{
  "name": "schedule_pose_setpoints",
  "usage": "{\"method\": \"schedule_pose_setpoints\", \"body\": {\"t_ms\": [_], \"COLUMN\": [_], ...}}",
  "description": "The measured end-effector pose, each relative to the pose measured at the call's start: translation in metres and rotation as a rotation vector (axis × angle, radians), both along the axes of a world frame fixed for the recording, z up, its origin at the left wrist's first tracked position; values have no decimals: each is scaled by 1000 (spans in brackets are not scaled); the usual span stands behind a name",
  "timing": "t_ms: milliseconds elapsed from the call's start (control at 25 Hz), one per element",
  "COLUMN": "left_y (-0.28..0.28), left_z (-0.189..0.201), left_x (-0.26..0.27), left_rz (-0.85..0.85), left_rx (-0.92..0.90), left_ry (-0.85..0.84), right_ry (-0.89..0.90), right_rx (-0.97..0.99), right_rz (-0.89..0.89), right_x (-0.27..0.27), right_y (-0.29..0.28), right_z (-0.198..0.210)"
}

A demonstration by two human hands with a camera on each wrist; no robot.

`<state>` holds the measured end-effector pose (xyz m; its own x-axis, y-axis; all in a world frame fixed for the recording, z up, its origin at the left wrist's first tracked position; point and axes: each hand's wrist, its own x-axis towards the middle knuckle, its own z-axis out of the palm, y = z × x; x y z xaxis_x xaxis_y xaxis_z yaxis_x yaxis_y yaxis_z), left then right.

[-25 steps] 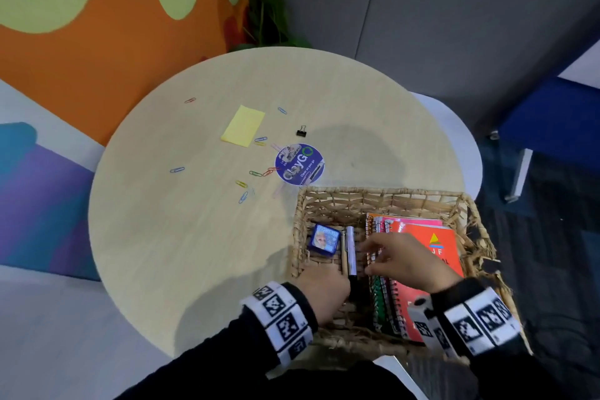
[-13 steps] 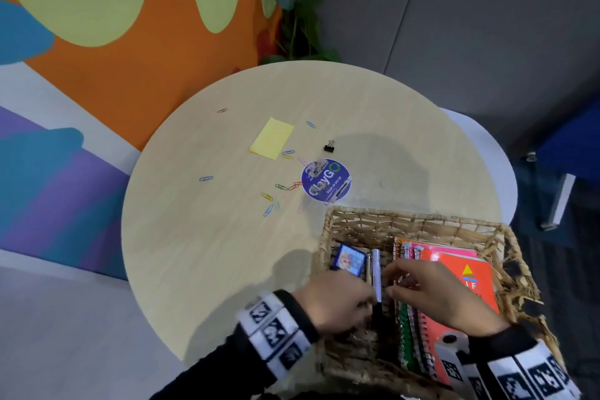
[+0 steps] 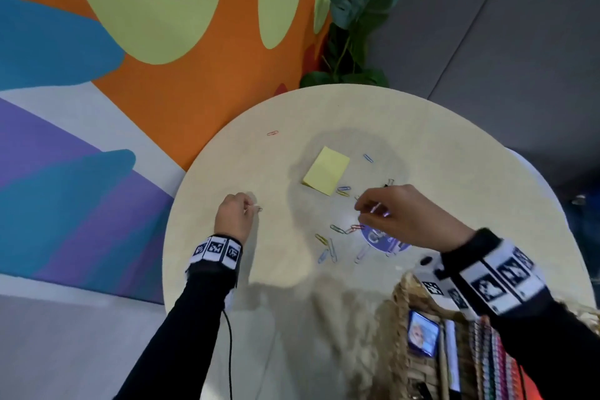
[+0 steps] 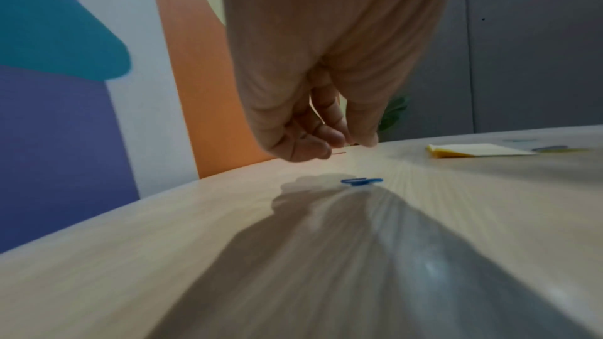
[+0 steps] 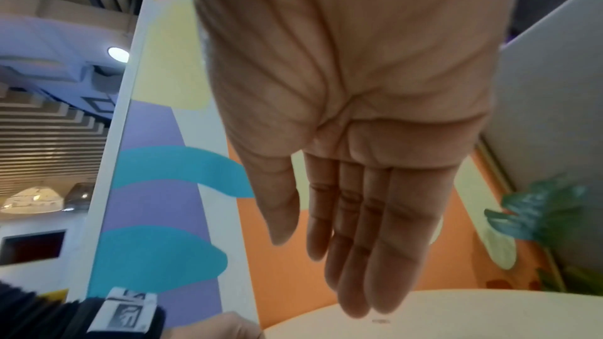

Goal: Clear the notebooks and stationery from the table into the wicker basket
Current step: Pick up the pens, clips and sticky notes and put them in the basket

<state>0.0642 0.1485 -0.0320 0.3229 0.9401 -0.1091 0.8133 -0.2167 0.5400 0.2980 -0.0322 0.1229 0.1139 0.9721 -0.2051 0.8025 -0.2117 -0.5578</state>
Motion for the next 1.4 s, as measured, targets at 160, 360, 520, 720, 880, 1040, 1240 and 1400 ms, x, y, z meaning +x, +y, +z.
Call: {"method": "schedule_pose_setpoints", "body": {"t_ms": [160,360,520,720,880,1040,1240,1400], "left_y": [28,34,21,-19,-42,-51,-69,-94], "left_z": [-12,-18,-15,-24,-23,-19,11,39], "left_x": [15,16,6,-28,-43,-43,-27,-8], "left_rz": [-76,-150,-101,-52,35,22,-60,-164], "left_rx": [-80,-95,-145,-116,-170,-203,-184,-192], "left_ry": [103,101,-183,-286,-316,-305,-259,-281], "right_ry": [-110,-195,-158,-219,-297,-485,-473,-413], "right_rx": [-82,-106,-57,-116,-56,-76,-235,-173], "right_rz": [148,151,-27,62,204,298,242,191], "right_x": [-12,-13,-9,-22,-28,-38,-49,-41], "right_y": [83,196,274,301,300,283,245,175], "right_z": [-28,-69,-116,-170,-173,-153,-116,-31]}}
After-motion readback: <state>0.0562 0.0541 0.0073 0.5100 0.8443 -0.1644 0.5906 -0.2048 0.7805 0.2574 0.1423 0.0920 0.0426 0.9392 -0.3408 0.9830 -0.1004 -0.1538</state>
